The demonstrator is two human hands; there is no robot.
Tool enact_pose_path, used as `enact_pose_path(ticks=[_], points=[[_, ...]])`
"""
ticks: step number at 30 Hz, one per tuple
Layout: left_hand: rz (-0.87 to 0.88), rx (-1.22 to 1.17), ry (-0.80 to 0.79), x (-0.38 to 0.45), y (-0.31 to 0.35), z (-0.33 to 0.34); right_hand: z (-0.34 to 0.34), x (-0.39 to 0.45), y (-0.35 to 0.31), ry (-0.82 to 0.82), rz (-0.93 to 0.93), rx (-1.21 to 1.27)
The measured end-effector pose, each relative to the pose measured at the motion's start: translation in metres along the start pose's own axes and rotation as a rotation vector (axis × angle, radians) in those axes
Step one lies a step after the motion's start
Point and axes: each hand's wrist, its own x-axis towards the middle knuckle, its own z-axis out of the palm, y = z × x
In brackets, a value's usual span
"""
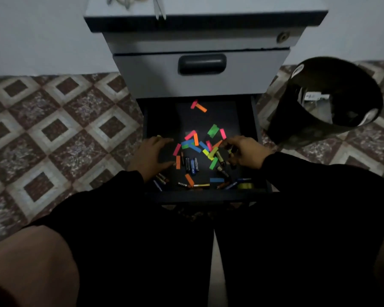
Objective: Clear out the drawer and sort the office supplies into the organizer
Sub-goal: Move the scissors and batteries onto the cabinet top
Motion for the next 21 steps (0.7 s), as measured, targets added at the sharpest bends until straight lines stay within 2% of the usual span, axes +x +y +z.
enact_pose_path(ticks=[9, 21], points=[[-0.01, 0.081, -0.107, 0.014, -0.01, 0.027, 0.031, 0.036, 0.015, -0.043, 0.067, -0.032], [-0.047, -0.053, -0.199, 0.027, -0.008, 0.049, 0.056, 0.049, 0.026, -0.087, 0.108, -0.012]])
